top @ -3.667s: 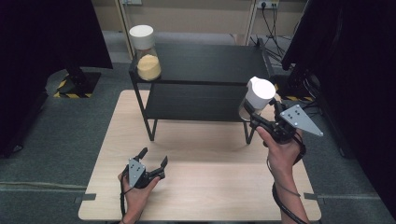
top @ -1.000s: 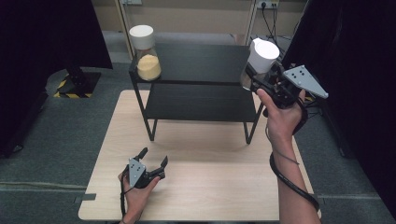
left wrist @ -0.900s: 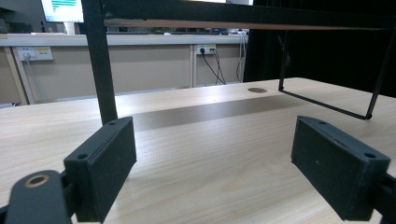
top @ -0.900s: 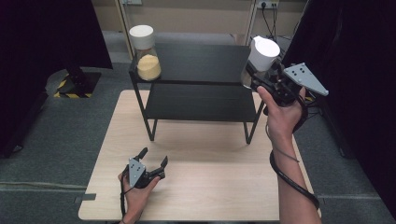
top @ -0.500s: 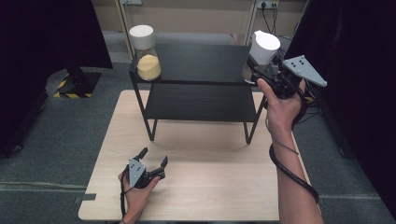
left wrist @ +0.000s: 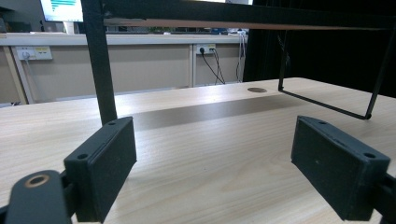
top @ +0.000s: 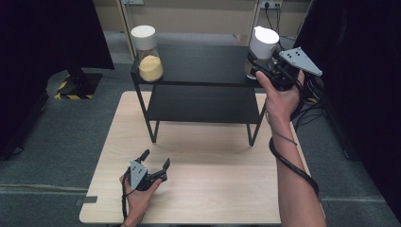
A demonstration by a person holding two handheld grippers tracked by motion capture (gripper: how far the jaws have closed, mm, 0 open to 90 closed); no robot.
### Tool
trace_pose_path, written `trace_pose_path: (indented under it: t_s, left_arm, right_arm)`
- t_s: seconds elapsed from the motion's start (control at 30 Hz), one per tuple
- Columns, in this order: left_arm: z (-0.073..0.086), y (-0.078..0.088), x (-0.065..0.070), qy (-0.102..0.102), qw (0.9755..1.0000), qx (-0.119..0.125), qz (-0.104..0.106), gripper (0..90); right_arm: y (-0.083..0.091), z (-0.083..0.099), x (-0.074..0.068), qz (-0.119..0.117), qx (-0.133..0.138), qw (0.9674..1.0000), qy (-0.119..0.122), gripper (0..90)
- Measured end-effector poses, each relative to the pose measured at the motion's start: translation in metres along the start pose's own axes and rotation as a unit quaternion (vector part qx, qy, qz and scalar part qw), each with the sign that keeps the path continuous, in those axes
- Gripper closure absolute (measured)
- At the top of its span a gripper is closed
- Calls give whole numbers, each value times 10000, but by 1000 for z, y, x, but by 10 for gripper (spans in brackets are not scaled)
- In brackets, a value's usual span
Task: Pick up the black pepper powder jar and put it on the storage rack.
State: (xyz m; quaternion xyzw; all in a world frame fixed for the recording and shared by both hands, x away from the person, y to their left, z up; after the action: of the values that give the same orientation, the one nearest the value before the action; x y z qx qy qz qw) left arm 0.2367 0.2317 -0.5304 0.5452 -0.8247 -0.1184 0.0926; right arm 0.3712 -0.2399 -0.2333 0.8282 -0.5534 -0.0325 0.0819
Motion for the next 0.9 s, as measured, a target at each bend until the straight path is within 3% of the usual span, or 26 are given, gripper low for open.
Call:
trace_pose_path:
  t_s: [0.37,0.7,0.9]
  left_arm:
    - [0,0,0,-21,10000,-9,0,137]
    - [-1,0,0,-24,10000,-15,5,137]
    - [-1,0,0,-22,10000,-18,3,137]
  right_arm:
    - [-6,-5,-1,86,-138,9997,159,305]
    - [-11,-6,-1,106,-165,9998,77,294]
    - [-6,-6,0,40,-224,9997,55,137]
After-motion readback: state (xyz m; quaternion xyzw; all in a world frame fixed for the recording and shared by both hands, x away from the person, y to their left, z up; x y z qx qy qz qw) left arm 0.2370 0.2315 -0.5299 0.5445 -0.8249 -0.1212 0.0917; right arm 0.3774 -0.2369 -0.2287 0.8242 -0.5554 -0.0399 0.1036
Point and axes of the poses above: each handheld gripper's, and its own axes: y roughly backward along the jaws, z roughly out of its underside, x roughly to its right, the point moved 3 cm from there along -y, roughly forward along the jaws, and after that the axes turned 15 degrees about -x, right-handed, at the moved point
